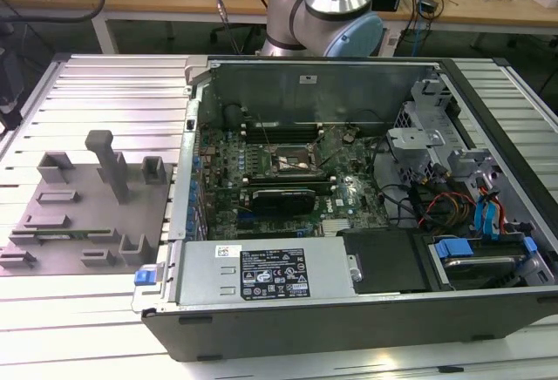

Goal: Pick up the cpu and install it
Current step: 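Pick up the cpu and move it towards the insertion slot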

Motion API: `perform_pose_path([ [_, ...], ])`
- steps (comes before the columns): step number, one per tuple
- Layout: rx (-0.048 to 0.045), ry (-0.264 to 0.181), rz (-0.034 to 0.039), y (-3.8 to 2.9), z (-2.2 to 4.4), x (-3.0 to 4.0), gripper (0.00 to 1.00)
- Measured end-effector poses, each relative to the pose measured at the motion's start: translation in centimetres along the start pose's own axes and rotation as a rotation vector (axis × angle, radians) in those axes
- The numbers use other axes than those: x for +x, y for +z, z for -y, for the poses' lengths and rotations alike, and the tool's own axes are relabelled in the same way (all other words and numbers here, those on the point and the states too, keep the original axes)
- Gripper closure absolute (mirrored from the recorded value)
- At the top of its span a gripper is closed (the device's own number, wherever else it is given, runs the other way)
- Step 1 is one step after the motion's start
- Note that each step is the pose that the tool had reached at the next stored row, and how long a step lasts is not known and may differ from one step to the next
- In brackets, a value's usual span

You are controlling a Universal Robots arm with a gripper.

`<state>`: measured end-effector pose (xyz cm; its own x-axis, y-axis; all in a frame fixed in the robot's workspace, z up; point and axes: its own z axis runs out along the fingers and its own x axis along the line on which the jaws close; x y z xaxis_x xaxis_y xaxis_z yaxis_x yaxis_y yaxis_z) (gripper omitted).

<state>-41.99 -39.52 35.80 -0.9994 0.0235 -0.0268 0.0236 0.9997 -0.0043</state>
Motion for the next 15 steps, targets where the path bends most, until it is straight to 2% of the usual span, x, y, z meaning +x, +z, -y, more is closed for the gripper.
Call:
perform_pose_path([
  [8, -0.0001, 0.000, 0.0001, -1.19, -0.09, -0.03, 0.45],
  [15, -0.0001, 0.000, 0.0001, -2.95, -0.13, -0.07, 0.45],
])
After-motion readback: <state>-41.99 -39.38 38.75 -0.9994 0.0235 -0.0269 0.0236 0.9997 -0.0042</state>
